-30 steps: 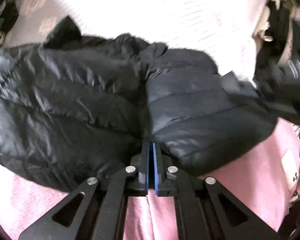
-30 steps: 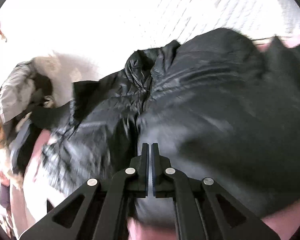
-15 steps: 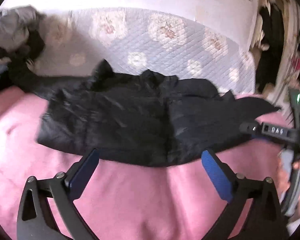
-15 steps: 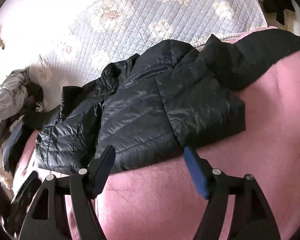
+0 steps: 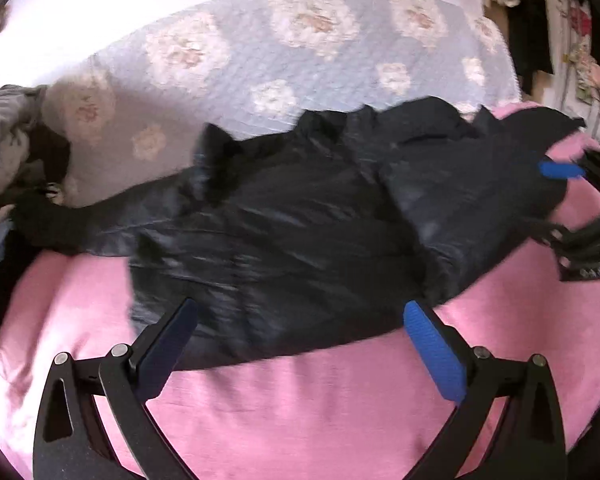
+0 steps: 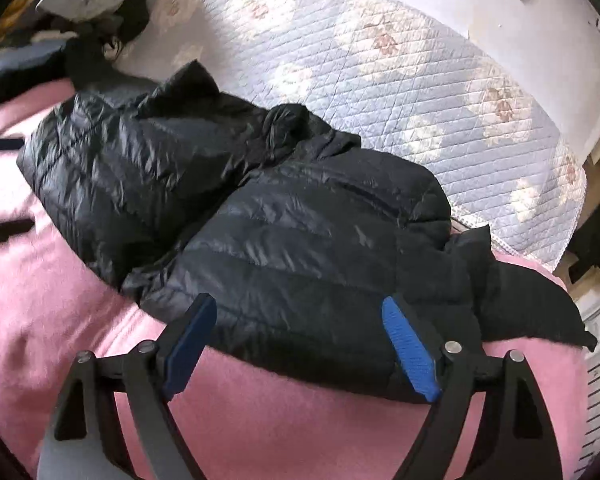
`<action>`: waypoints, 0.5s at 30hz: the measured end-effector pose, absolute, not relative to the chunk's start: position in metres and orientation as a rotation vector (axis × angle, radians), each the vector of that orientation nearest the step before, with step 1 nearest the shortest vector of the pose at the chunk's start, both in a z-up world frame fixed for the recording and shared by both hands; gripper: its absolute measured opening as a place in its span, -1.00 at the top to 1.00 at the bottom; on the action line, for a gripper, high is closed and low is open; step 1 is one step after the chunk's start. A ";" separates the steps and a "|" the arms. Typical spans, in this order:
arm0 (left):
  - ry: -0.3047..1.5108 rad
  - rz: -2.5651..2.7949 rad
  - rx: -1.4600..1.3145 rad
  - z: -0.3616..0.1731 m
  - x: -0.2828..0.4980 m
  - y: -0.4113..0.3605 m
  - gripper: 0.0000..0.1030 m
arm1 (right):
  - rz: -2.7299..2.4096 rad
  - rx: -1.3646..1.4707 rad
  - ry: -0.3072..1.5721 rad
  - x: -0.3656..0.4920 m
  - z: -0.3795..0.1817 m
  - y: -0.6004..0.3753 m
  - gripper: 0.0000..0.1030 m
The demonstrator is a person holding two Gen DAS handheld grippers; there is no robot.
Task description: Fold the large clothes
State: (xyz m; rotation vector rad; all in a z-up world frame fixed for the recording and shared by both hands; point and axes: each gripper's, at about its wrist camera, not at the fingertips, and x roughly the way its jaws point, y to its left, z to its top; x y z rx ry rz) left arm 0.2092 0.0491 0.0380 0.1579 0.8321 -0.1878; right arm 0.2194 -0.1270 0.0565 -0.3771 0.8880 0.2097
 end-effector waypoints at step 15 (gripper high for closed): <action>0.981 -0.218 0.570 -0.034 0.238 0.058 -0.93 | 0.070 -0.670 0.999 0.233 -0.005 -0.138 -0.68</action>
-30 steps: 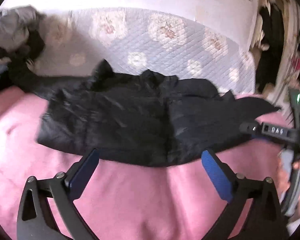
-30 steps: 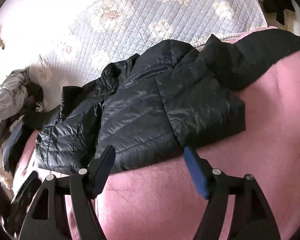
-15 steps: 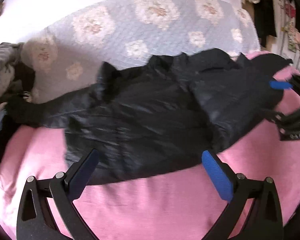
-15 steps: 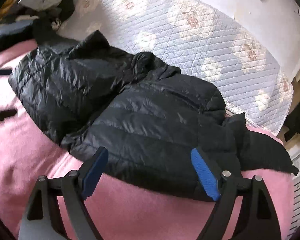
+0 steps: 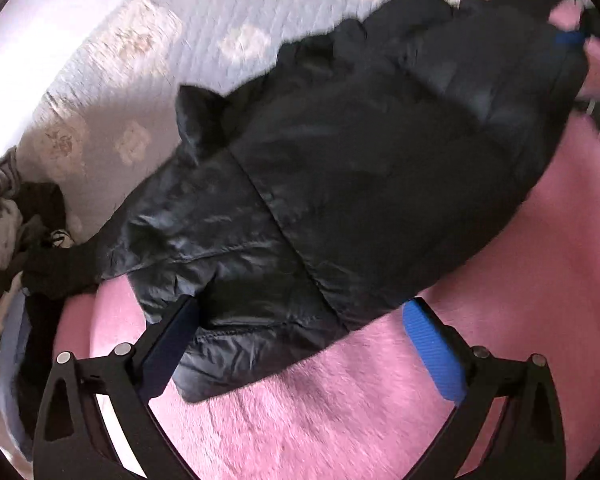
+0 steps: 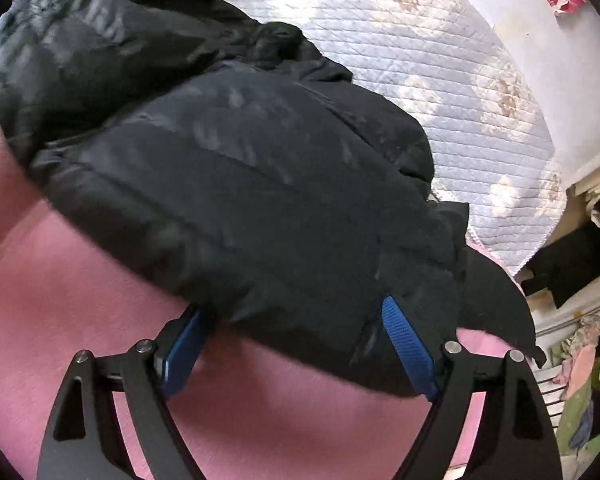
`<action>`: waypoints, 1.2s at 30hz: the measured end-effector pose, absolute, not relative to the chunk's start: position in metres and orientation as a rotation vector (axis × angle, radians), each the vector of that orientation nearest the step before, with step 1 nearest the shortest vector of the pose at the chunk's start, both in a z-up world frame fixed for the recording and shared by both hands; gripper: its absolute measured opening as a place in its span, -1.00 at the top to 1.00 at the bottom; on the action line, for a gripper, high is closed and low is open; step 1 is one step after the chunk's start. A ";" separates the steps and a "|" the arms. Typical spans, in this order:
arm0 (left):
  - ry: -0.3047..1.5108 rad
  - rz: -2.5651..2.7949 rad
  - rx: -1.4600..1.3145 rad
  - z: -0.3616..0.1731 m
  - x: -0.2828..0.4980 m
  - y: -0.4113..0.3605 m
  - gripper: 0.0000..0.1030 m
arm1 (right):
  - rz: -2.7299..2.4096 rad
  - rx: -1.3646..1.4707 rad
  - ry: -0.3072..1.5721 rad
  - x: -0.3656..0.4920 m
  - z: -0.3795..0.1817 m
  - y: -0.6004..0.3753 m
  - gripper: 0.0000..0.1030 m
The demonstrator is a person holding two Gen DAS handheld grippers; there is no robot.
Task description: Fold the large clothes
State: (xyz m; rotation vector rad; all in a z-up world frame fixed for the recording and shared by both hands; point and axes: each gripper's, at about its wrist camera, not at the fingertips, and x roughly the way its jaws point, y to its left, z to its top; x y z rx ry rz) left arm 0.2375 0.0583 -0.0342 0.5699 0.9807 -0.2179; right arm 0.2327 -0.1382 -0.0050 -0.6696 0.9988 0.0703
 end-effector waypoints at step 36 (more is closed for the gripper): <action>1.135 -0.370 0.281 0.006 0.152 0.084 -0.18 | 0.145 -0.316 1.060 0.119 0.030 -0.183 0.73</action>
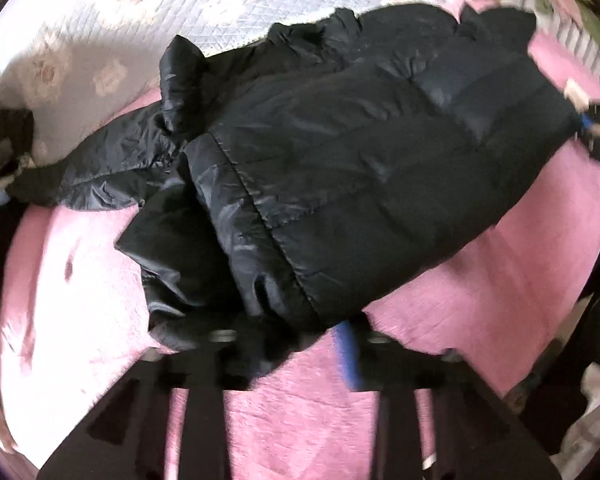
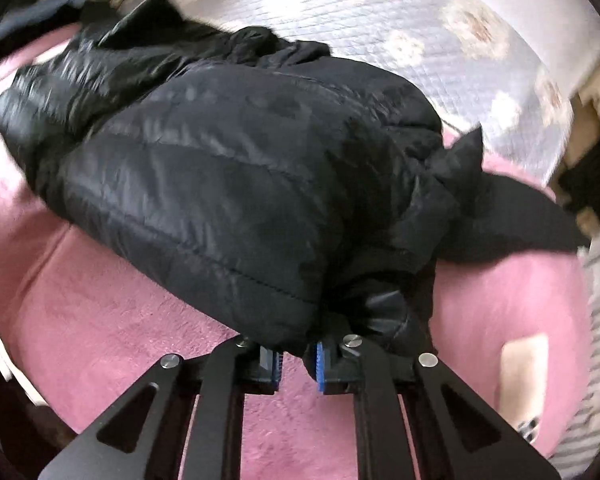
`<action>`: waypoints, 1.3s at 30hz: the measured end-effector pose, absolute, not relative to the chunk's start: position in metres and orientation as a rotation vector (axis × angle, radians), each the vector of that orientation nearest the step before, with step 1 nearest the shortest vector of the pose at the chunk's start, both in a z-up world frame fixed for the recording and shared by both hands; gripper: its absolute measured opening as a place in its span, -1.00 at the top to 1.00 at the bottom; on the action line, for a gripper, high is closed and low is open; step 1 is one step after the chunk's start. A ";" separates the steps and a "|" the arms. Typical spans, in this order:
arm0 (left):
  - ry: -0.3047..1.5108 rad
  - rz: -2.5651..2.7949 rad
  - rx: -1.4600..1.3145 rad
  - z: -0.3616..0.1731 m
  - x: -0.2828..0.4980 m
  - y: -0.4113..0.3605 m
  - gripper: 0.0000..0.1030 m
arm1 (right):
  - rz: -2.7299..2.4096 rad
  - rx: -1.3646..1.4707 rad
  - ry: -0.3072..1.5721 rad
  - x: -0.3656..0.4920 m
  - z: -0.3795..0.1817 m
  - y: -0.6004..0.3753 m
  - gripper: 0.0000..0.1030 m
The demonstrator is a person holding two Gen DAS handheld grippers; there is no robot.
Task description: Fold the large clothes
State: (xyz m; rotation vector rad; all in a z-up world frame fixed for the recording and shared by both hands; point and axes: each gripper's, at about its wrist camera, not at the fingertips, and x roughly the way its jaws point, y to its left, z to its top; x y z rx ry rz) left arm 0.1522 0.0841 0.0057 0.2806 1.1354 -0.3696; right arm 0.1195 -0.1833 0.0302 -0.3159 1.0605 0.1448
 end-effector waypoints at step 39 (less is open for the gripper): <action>0.526 -0.178 0.030 0.159 0.252 0.103 -1.00 | -0.306 0.365 0.446 0.219 0.199 -0.423 -0.75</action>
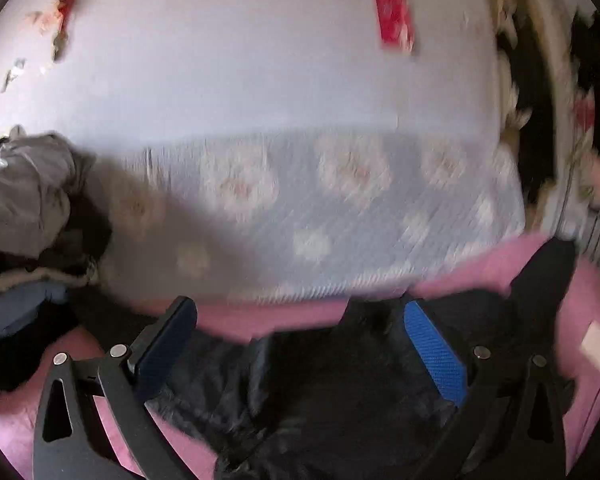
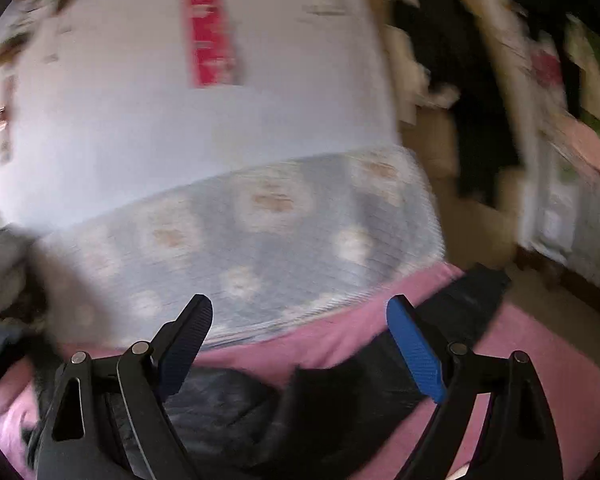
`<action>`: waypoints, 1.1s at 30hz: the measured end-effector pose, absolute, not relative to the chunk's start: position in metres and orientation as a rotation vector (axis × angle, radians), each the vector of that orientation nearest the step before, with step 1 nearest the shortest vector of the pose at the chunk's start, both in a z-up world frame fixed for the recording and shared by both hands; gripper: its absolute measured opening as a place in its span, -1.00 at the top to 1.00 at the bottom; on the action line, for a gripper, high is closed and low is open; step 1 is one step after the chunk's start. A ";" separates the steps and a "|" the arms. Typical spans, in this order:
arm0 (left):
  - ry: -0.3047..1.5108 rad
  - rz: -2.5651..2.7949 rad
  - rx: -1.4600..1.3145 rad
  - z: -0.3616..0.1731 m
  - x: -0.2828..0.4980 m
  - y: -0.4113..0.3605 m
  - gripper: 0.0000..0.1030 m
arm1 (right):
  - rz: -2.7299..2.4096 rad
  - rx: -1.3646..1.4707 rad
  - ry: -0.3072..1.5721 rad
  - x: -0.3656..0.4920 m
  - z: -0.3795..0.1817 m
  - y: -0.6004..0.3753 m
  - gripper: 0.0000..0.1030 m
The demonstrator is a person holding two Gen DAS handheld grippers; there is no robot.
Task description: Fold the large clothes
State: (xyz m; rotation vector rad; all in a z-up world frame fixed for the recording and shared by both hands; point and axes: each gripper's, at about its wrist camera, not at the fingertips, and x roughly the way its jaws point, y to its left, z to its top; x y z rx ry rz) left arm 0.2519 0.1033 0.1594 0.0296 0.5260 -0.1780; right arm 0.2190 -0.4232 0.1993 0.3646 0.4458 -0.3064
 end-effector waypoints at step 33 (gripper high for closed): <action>0.559 -0.089 -0.135 0.151 0.254 0.145 -0.99 | -0.213 0.578 0.546 0.272 0.134 -0.504 0.95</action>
